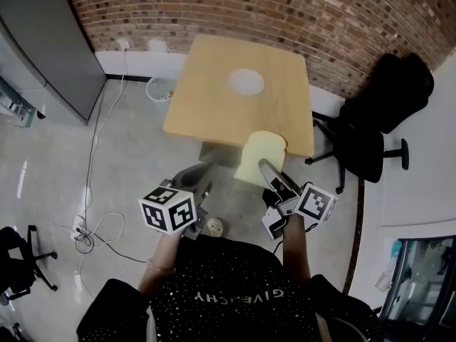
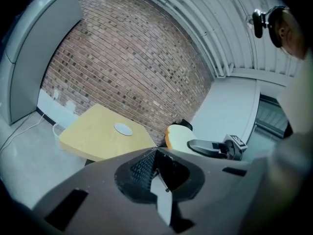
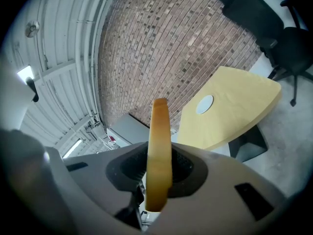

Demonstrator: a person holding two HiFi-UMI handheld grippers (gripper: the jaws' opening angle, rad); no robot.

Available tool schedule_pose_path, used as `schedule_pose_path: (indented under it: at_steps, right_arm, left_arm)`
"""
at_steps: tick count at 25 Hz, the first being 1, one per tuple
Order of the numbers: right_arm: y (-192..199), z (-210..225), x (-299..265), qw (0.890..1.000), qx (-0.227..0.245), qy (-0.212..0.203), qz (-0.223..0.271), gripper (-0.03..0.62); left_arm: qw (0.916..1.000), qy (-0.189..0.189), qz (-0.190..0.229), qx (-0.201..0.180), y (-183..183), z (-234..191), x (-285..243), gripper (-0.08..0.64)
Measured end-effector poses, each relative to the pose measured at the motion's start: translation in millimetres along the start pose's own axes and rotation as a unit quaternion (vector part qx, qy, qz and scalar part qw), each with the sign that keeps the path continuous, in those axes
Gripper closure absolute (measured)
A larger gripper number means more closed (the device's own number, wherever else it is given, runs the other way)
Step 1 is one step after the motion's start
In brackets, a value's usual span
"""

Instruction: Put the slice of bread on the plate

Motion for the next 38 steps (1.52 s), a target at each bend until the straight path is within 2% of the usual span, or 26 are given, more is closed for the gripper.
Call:
schedule_pose_path:
  at_steps: [5,11,18,29,33,35,38]
  right_arm:
    - [2.5,3.2,2.3,1.0,-0.014,-0.005,0.005,0.495]
    - [3.7,21.4,4.7,0.999,-0.029,0.017,0.015,0.495]
    - [-28.4,50.9,-19.9,0.998,-0.034,0.038,0.026,0.495]
    - [-119.8,97.2,-150.0,0.998,-0.04,0.044,0.02,0.495]
    - [-147.9,117.5,-197.6,0.997,-0.05,0.058,0.017,0.495]
    - [-157.8,124.6,-223.7,0.998,-0.042,0.055,0.006,0.495]
    - [-161.1,147.4,-259.9,0.996,-0.028,0.077,-0.034,0.495]
  left_arm:
    - [0.9999,-0.003,-0.012,0.002,6.2,-0.5,-2.3,0.551]
    - [0.9998,0.005,-0.02,0.003,6.7,-3.5,-15.8,0.551]
    - [0.9995,0.015,-0.028,0.007,-2.3,-14.9,-69.2,0.551]
    - [0.9991,0.009,-0.036,0.021,-61.3,-83.0,-203.6,0.551]
    - [0.9989,0.006,-0.038,0.028,-83.0,-111.5,-249.4,0.551]
    - [0.9984,0.004,-0.043,0.037,-89.8,-126.6,-269.9,0.551]
    - [0.9973,0.001,-0.048,0.056,-95.2,-147.8,-298.3,0.551]
Point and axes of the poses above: the fingertips, and each gripper's own axes: x backward along the fingers, z to its right, y out of its underside, the point moved 4 cm from there along x, backward along the fingers, and after that the axes turned 13 degrees about z, right-handed, at the moved point
